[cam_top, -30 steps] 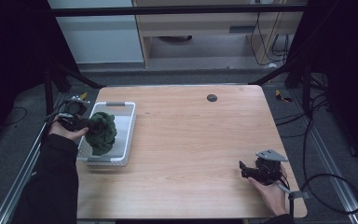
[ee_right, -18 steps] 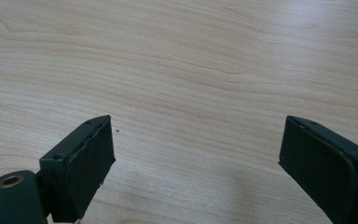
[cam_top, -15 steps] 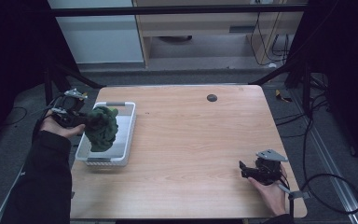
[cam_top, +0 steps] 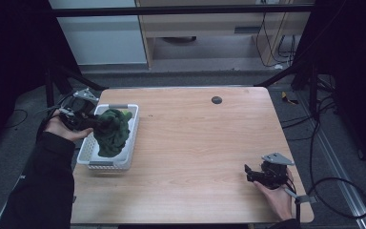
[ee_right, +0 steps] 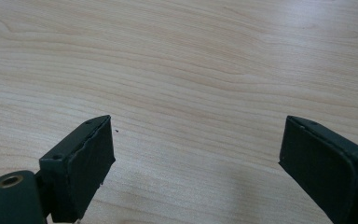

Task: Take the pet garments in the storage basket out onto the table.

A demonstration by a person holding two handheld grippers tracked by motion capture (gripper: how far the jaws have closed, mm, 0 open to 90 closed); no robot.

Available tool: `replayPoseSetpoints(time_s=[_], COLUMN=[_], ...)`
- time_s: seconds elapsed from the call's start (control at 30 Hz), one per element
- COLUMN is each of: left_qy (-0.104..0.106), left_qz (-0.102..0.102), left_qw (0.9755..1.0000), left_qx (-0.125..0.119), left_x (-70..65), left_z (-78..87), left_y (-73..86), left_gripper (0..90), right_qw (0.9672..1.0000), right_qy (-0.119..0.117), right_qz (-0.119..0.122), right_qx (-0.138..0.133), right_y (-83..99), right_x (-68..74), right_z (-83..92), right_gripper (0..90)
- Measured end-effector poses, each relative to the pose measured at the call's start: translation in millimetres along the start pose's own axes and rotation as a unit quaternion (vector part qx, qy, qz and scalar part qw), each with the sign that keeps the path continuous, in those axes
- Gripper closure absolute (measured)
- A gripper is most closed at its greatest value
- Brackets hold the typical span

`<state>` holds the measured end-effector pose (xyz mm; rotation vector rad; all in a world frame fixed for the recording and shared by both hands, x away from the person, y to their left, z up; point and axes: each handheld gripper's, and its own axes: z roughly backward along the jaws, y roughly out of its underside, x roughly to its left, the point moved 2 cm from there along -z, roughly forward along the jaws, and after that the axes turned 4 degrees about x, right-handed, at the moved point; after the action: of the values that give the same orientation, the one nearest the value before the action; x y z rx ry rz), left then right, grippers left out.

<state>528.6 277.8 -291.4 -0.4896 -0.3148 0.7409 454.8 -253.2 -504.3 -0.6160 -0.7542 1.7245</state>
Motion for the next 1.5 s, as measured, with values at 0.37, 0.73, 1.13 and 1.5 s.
replayPoseSetpoints(time_s=[0.37,0.73,1.13,1.5], left_qy=[0.018,0.04,0.067,0.092], left_qz=[-0.051,-0.105,-0.157,-0.196], left_qw=[0.9985,0.9934,0.9843,0.9749], left_qx=[0.004,0.023,0.045,0.051], left_x=[-24.5,-50.8,-80.1,-102.8], left_z=[-3.8,-20.4,-42.2,-57.6], left_y=[-22.0,-44.4,-63.4,-77.4], left_gripper=[71.8,71.8,71.8,71.8], right_qw=[1.0,1.0,1.0,1.0], right_qy=[-0.001,-0.003,-0.003,-0.005], right_qz=[-0.001,-0.001,-0.001,-0.001], right_qx=[-0.001,-0.002,-0.003,-0.003], right_y=[-0.2,-0.5,-0.6,-1.0], right_x=[-0.1,-0.4,0.1,0.6], right_z=[0.0,0.4,0.8,0.9], right_gripper=[9.9,9.9,9.9,9.9])
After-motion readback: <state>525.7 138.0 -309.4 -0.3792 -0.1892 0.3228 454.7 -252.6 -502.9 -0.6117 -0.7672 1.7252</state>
